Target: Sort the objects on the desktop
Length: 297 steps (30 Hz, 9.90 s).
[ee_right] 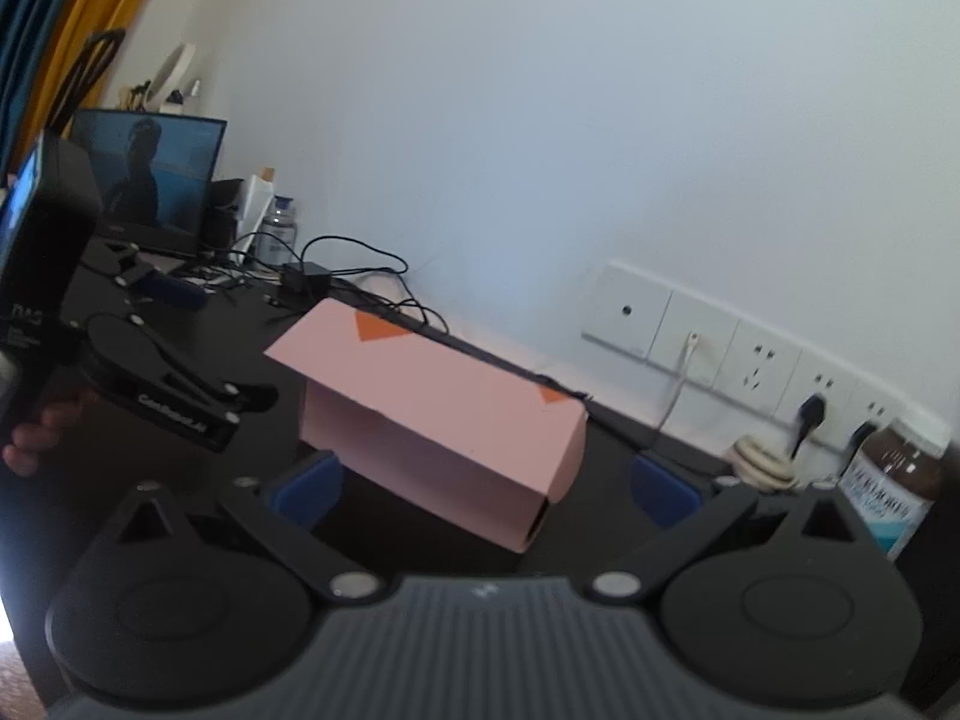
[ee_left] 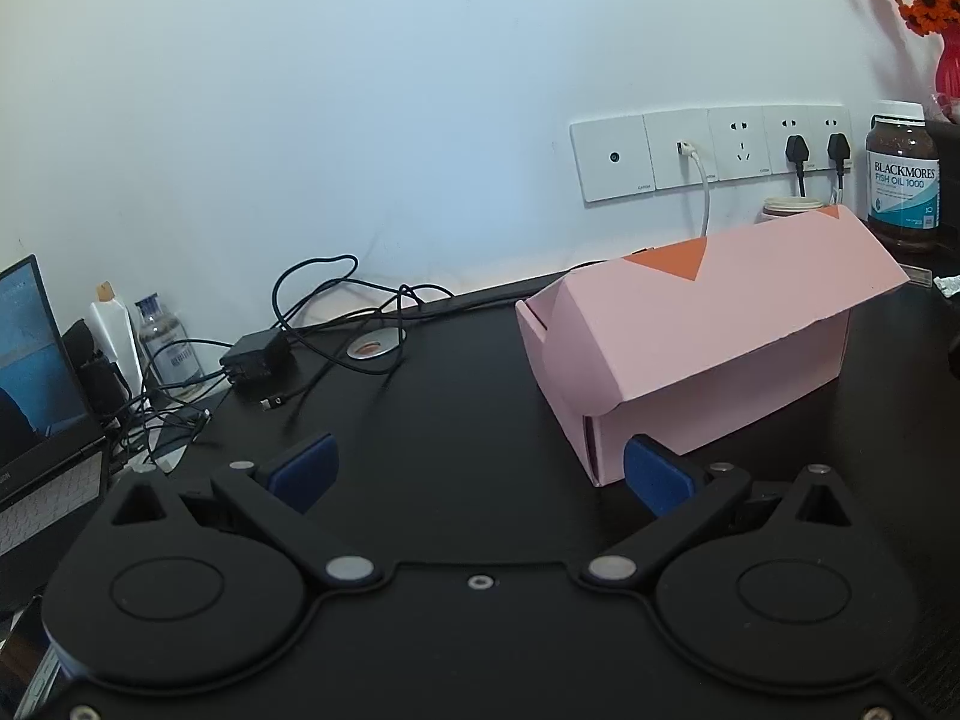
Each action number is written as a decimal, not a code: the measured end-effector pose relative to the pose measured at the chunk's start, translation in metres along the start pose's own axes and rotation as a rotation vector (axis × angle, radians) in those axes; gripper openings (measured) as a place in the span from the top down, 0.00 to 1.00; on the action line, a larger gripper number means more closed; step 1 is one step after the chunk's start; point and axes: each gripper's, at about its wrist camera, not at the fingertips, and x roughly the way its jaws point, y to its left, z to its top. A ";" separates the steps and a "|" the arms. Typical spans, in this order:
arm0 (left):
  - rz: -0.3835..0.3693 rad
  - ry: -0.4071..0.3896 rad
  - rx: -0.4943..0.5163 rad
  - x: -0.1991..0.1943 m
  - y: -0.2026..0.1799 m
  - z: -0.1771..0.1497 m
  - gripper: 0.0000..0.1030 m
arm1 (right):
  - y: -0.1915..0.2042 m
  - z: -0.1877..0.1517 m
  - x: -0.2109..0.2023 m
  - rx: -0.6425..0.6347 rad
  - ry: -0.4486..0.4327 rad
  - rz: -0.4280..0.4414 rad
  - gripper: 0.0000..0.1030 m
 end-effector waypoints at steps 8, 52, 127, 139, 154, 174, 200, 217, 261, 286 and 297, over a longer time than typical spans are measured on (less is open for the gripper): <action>-0.105 0.005 -0.103 0.001 0.019 0.003 0.00 | 0.004 0.007 0.026 -0.198 -0.065 -0.133 0.01; -0.313 -0.259 0.135 -0.042 -0.023 0.006 0.00 | -0.004 0.030 0.056 0.047 -0.073 0.155 0.18; -0.305 -0.088 0.200 -0.034 -0.020 0.010 0.00 | -0.020 0.003 0.018 0.330 -0.030 0.219 0.34; -0.305 -0.063 0.186 -0.039 -0.020 0.001 0.00 | -0.014 0.006 0.015 0.367 0.011 0.211 0.34; -0.353 -0.020 0.131 -0.044 -0.008 0.006 0.00 | -0.022 0.014 0.017 0.535 0.078 0.222 0.34; -0.470 -0.014 0.071 -0.041 0.011 -0.004 0.00 | 0.077 0.005 0.004 -0.543 0.025 0.041 0.15; -0.528 -0.130 0.118 -0.043 0.015 -0.001 0.00 | 0.053 0.051 0.028 -0.281 0.090 0.201 0.32; -0.529 -0.158 0.182 -0.034 0.007 -0.009 0.00 | 0.056 0.021 0.041 -0.534 0.143 0.120 0.39; -0.509 -0.171 0.162 -0.028 -0.004 -0.009 0.00 | -0.007 0.060 0.057 0.080 0.245 0.264 0.51; -0.523 -0.078 0.068 0.000 -0.002 -0.002 0.00 | 0.014 0.033 0.022 -0.162 0.198 0.144 0.34; -0.532 -0.066 0.031 0.000 -0.003 0.002 0.00 | -0.010 0.005 0.037 -0.188 0.198 0.117 0.34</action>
